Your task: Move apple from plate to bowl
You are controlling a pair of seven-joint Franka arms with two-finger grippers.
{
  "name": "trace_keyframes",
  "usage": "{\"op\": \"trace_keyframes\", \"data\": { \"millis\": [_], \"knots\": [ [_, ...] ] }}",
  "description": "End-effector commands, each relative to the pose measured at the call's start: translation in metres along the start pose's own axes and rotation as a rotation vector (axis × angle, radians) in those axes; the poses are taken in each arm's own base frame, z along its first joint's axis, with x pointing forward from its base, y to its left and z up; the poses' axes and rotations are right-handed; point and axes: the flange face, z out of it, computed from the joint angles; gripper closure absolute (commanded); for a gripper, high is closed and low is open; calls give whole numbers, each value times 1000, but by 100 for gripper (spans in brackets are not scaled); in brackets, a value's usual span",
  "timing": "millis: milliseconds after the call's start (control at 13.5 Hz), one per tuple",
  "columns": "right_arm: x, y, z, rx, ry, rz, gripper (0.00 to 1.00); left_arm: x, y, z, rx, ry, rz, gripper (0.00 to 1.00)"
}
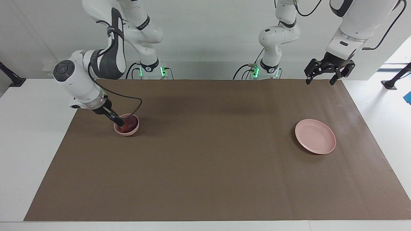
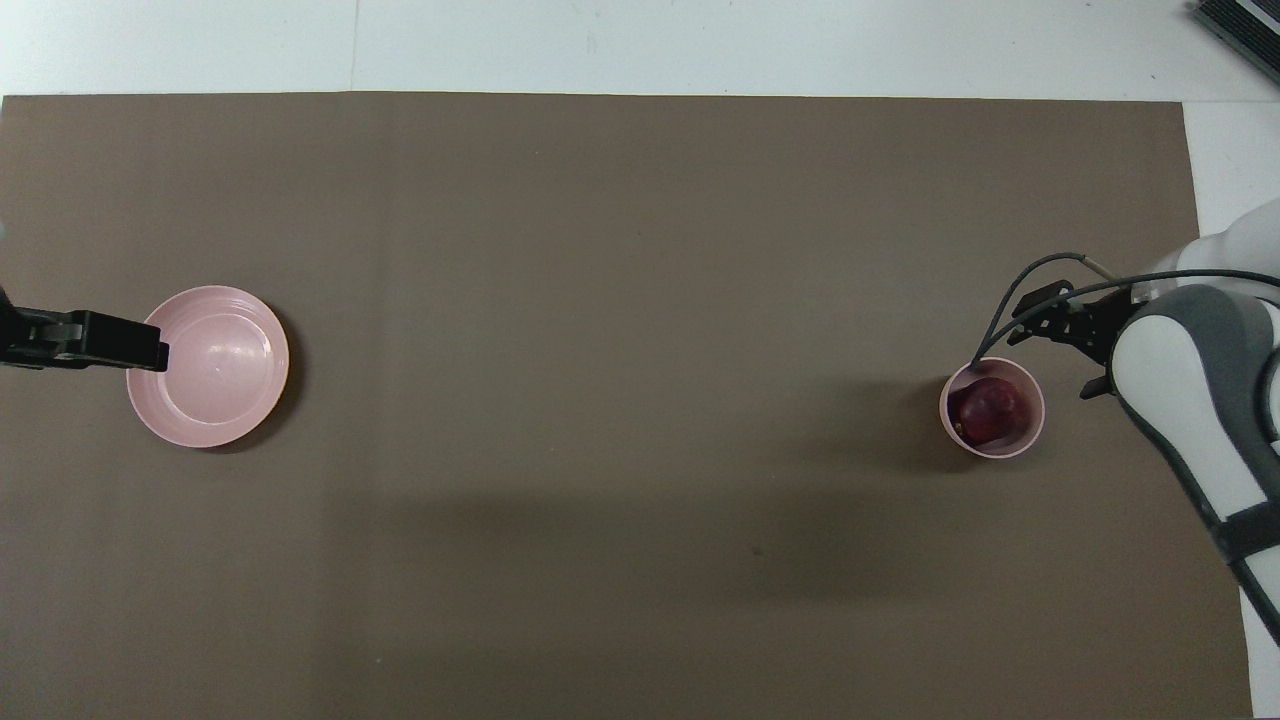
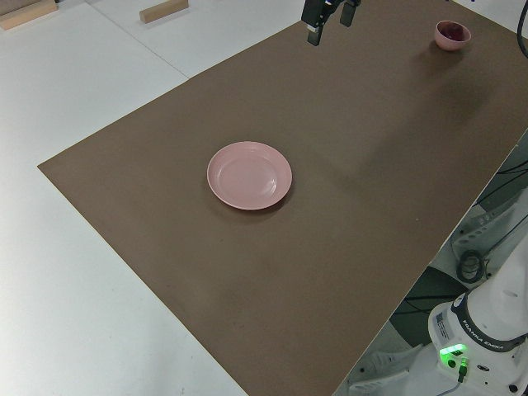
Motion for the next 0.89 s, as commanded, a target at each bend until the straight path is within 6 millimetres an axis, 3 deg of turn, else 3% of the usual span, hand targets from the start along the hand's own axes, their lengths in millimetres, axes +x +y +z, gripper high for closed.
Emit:
{"op": "trace_keyframes", "data": {
  "millis": [0,148,296,370,519,815],
  "knots": [
    [12,-2,-27,-54,74,-228,0,-4,-4,-5,-12,-22,-17,0],
    [18,-4,-56,-102,145,-410,0,-4,-4,-5,-11,-20,-17,0],
    [12,-5,-72,-109,159,-535,0,-5,-3,-3,-10,-24,-16,0],
    [6,-8,-84,-114,148,-562,0,-5,-2,-3,-10,-22,-16,0],
    [-6,-11,-129,-106,114,-553,0,-5,-2,-3,-10,-22,-14,0],
    [-37,-23,-162,-71,31,-547,0,-7,0,-12,-14,-22,-13,0]
  ]
}}
